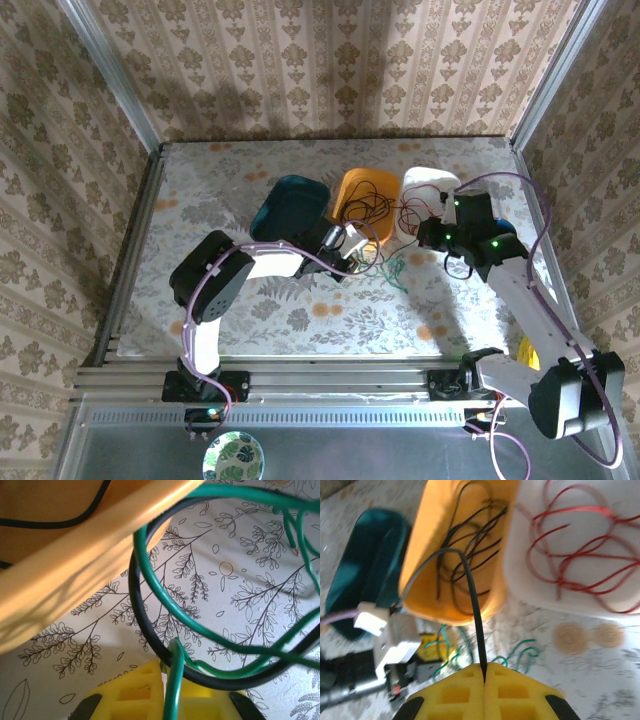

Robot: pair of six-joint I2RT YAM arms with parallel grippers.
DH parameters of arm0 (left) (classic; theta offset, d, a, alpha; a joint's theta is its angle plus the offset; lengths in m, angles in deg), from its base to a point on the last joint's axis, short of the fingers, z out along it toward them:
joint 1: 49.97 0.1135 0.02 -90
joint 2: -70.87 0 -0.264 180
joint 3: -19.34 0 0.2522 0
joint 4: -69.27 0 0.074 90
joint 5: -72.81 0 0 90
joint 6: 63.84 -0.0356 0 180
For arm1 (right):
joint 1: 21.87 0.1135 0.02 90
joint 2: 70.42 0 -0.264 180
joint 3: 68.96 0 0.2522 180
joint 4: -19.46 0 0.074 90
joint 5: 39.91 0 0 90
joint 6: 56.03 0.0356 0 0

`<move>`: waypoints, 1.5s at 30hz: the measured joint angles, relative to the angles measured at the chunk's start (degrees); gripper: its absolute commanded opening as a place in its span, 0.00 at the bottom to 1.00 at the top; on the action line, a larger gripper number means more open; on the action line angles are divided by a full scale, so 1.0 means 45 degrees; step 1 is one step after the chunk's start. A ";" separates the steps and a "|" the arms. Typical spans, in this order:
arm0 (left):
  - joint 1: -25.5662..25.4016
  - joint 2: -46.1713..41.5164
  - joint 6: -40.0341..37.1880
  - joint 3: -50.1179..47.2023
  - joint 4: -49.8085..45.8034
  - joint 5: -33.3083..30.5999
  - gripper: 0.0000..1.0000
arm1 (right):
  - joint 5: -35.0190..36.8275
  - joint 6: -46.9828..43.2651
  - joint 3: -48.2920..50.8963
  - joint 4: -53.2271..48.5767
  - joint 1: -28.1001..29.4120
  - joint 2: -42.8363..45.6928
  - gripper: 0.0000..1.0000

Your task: Untangle the cables

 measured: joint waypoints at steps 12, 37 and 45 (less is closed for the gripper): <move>0.0000 -0.0486 0.0131 -0.0962 0.0651 -0.0044 0.00 | 0.5144 0.0641 0.0053 -0.1345 -0.1370 0.1651 0.02; -0.0097 -0.1360 0.0155 -0.1705 0.0214 0.0000 0.41 | 0.2535 0.0971 -0.3735 0.0204 -0.2735 0.2633 0.05; 0.0243 -0.2812 0.0894 -0.1962 -0.0068 -0.0350 0.79 | 0.1768 0.1073 -0.5333 0.1875 -0.0748 -0.0607 0.05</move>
